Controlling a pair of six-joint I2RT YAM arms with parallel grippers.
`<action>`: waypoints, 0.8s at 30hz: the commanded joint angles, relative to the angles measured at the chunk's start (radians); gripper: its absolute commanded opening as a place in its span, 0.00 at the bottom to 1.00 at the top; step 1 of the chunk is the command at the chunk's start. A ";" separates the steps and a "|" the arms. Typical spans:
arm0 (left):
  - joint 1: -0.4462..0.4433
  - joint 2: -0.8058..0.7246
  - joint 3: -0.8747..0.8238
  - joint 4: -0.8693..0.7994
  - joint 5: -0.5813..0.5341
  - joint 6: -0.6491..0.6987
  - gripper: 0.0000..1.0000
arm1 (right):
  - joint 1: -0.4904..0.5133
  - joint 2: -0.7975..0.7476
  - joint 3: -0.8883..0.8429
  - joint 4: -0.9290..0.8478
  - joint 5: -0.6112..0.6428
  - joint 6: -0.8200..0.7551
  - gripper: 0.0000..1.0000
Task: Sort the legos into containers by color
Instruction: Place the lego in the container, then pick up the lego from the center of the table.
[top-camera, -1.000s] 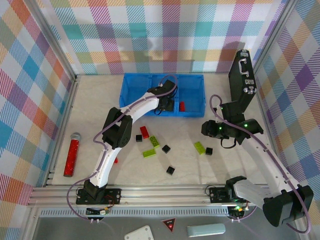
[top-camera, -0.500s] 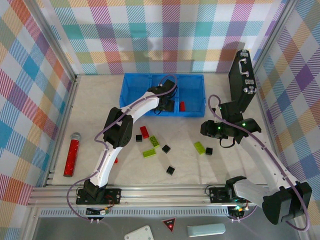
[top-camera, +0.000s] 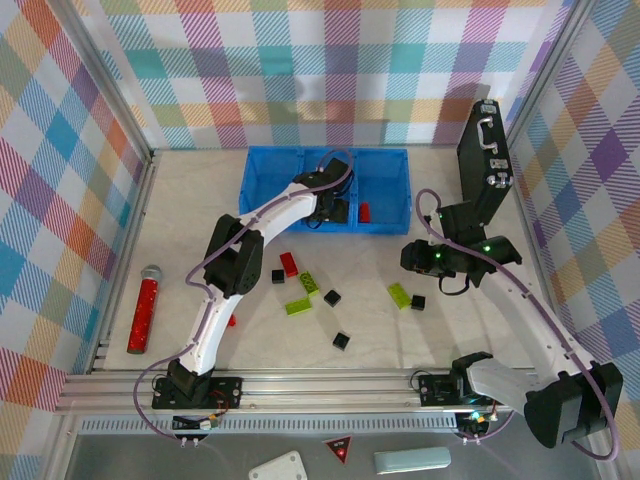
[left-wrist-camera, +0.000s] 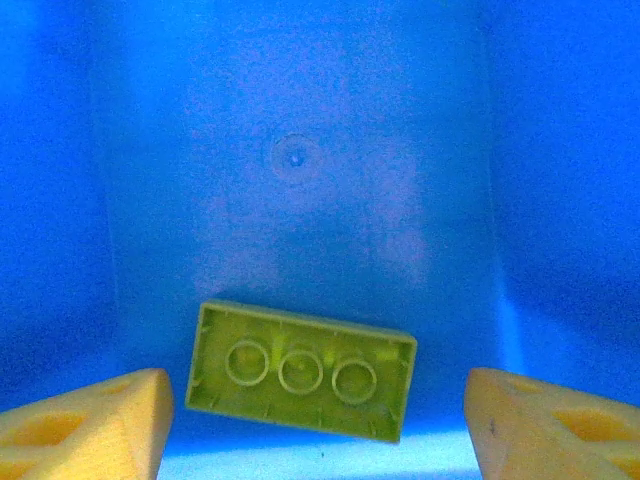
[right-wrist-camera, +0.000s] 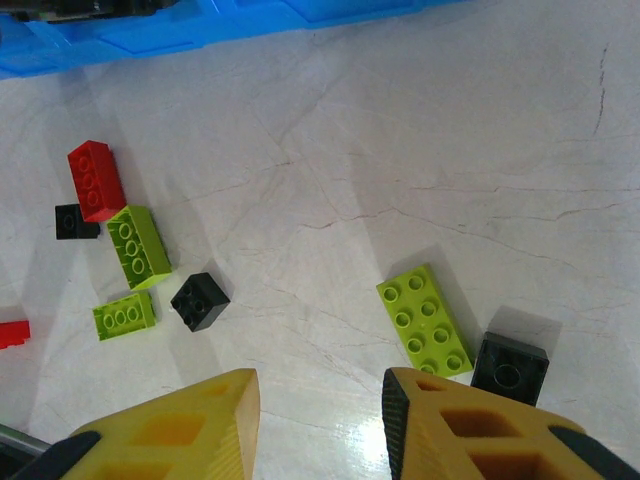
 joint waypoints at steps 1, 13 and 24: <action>-0.002 -0.114 -0.031 -0.007 0.021 -0.013 0.76 | 0.005 0.018 -0.009 0.013 -0.013 -0.002 0.40; -0.011 -0.323 -0.242 0.032 0.034 -0.045 0.75 | 0.006 0.052 -0.048 0.014 0.007 -0.019 0.40; -0.011 -0.565 -0.550 0.072 0.030 -0.072 0.74 | 0.006 0.091 -0.093 0.007 0.025 -0.015 0.41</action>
